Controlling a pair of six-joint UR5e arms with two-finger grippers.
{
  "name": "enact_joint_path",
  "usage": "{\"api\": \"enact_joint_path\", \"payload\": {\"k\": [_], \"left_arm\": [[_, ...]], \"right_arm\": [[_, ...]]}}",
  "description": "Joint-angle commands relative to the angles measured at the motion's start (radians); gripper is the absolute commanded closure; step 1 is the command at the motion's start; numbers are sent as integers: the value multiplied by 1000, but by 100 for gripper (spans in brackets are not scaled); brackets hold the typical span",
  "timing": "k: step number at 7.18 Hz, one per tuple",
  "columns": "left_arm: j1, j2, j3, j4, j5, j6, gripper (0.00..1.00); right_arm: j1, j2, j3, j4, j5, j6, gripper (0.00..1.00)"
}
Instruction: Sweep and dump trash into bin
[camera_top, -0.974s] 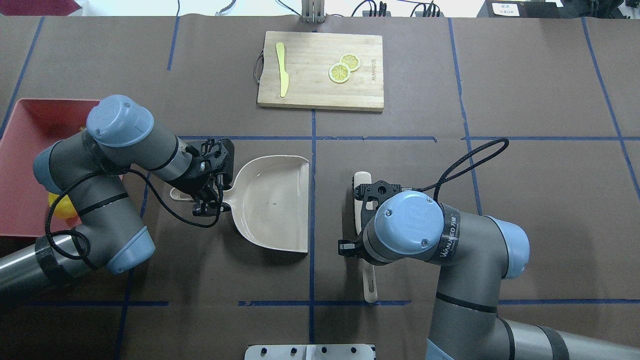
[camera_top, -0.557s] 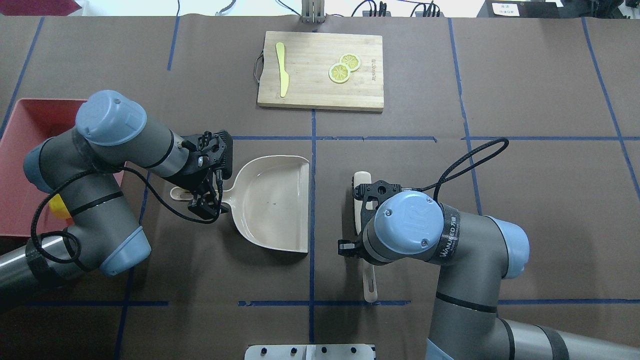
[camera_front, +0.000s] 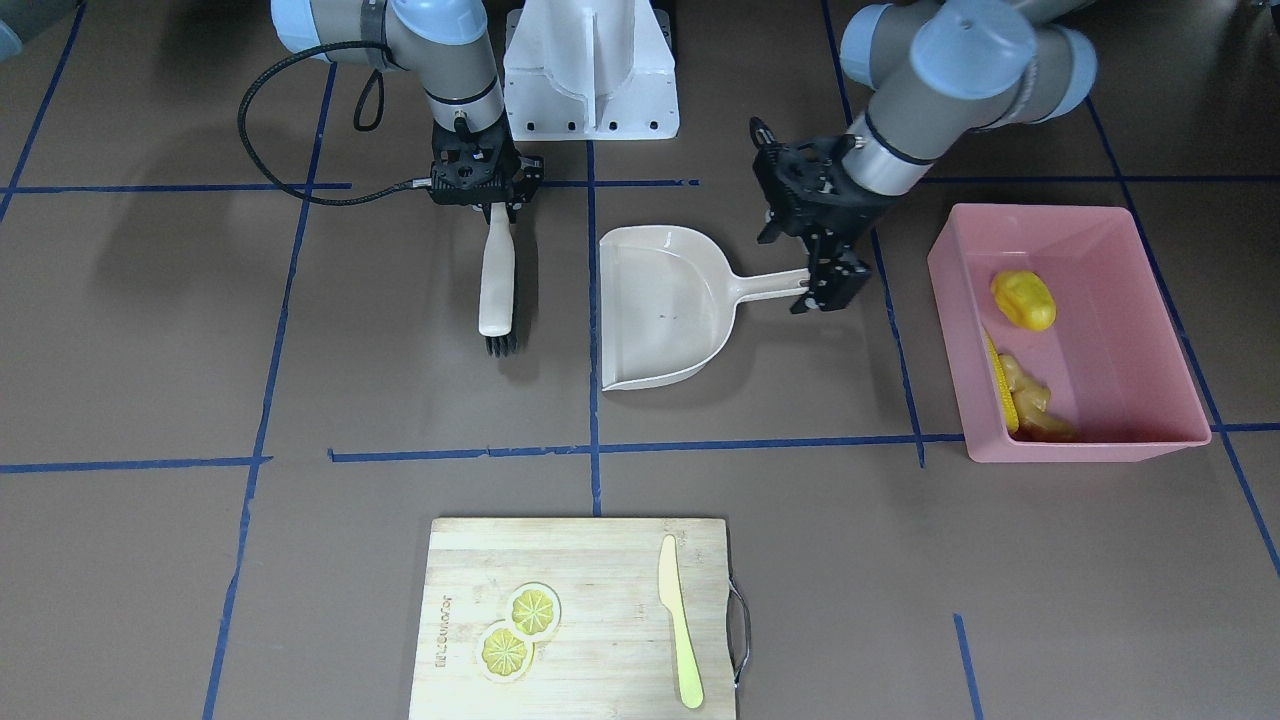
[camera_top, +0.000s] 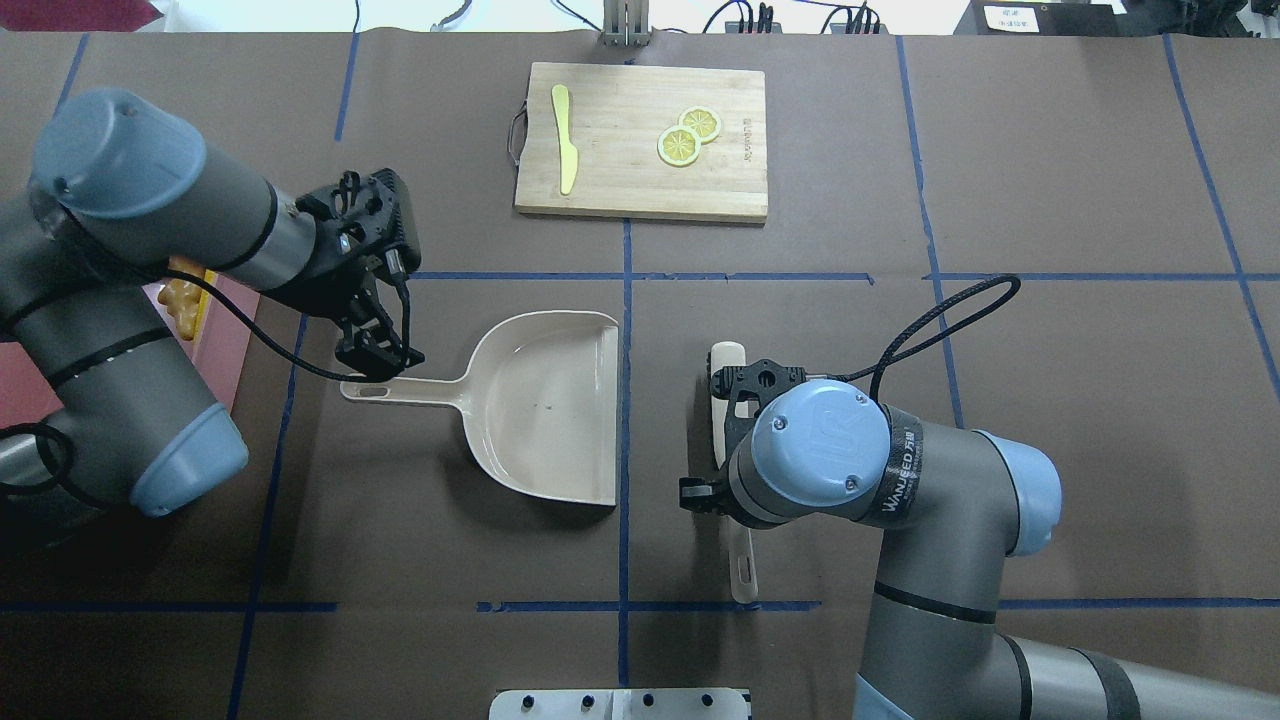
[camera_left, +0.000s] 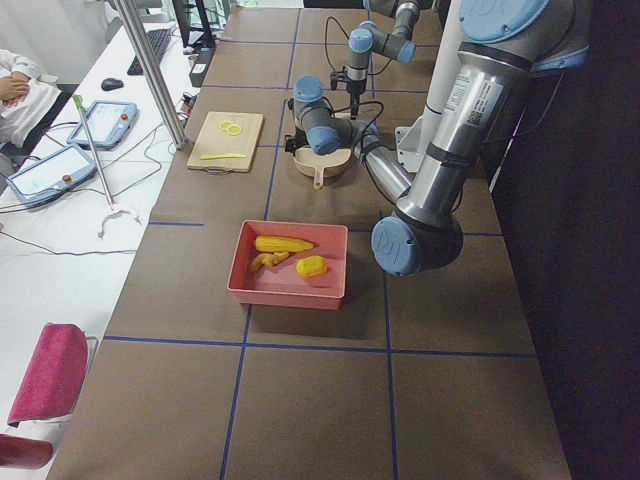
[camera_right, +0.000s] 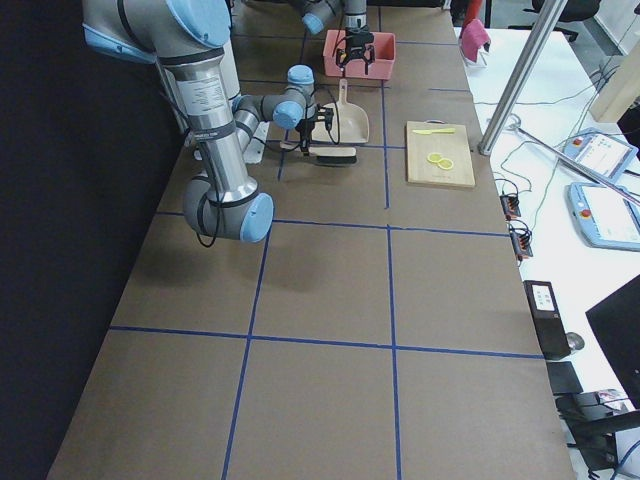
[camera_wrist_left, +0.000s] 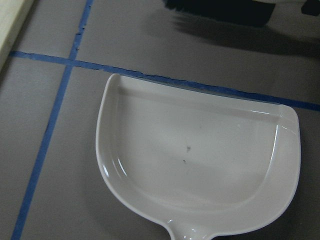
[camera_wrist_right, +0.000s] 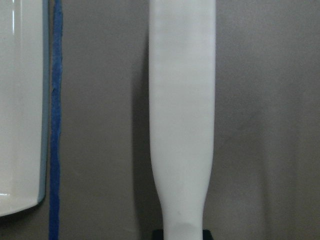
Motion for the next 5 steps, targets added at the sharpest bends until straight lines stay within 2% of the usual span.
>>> {"api": "enact_joint_path", "payload": {"k": [1,5], "left_arm": [[-149,11,-13,133,-1,-8,1],[-410,15,-4,441,-6,-8,0]], "right_arm": [[2,-3,-1,0,-1,1,100],[2,-3,-1,0,-7,0,99]]}}
